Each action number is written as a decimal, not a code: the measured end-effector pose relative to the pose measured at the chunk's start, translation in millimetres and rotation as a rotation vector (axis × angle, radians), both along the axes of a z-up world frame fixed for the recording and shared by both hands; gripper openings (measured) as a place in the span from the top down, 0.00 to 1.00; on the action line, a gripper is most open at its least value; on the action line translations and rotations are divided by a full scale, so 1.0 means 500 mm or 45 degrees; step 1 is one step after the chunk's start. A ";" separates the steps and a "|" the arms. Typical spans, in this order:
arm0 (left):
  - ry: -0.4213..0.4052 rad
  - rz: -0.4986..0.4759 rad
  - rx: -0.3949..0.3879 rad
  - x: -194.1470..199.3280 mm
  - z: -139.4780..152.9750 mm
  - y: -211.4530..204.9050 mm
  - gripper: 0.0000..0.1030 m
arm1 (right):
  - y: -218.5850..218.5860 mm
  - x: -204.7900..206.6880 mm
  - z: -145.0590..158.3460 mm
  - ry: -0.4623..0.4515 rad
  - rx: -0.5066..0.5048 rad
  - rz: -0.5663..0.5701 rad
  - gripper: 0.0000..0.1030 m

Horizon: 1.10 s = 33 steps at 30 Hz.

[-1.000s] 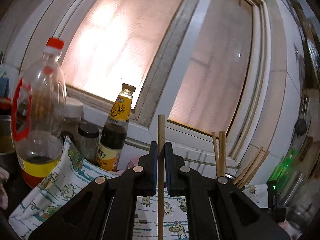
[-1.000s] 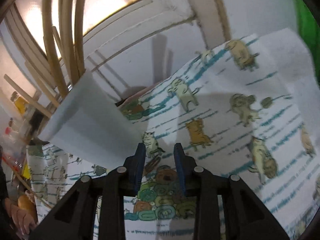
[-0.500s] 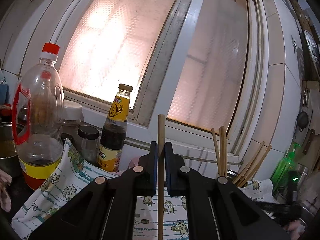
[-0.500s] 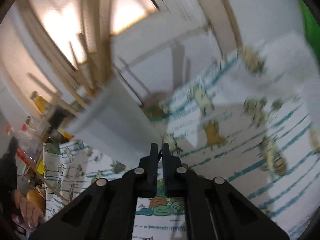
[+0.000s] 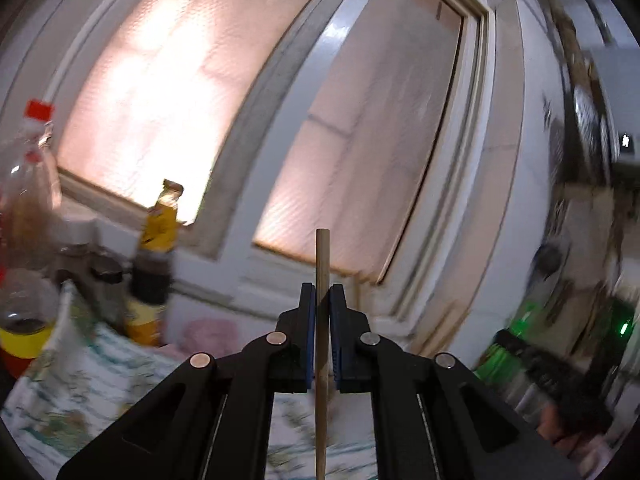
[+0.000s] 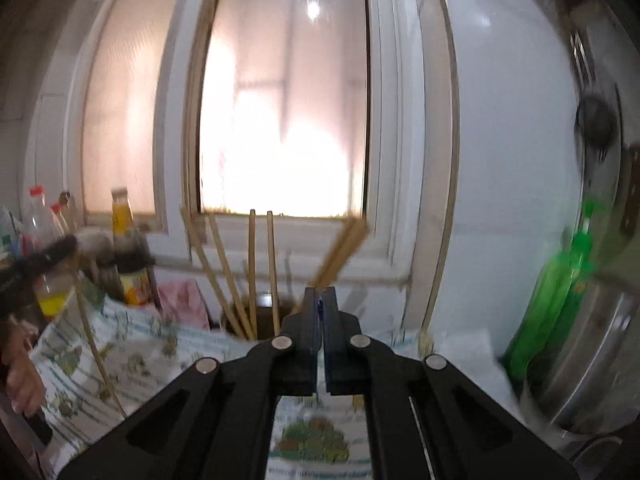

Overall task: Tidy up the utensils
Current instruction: 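Carry both held chopsticks over the white cup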

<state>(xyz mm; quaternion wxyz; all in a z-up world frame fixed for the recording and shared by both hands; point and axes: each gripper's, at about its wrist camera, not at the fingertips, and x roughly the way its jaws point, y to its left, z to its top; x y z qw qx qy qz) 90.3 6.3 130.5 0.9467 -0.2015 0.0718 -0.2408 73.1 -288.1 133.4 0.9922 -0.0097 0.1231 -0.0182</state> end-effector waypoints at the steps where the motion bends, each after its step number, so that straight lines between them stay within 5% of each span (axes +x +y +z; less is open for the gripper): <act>1: -0.012 -0.007 -0.024 0.002 0.023 -0.012 0.95 | 0.005 -0.001 0.013 -0.037 0.004 -0.006 0.98; 10: -0.024 0.150 -0.261 0.090 0.145 -0.095 0.95 | 0.010 0.094 0.059 -0.125 0.106 -0.033 0.98; 14: -0.017 0.277 -0.167 0.138 0.121 -0.143 0.95 | -0.007 0.178 0.012 0.022 0.242 0.145 0.98; 23: 0.019 0.137 -0.086 0.165 0.005 -0.186 0.95 | -0.005 0.241 -0.071 0.277 0.340 0.372 0.97; 28: 0.014 -0.067 0.017 0.155 -0.019 -0.215 0.94 | 0.010 0.247 -0.099 0.323 0.330 0.390 0.96; 31: -0.036 -0.026 0.150 0.149 -0.019 -0.242 0.94 | 0.004 0.256 -0.111 0.366 0.392 0.411 0.96; 33: 0.003 -0.083 0.145 0.159 -0.027 -0.253 0.94 | -0.011 0.263 -0.114 0.379 0.462 0.424 0.95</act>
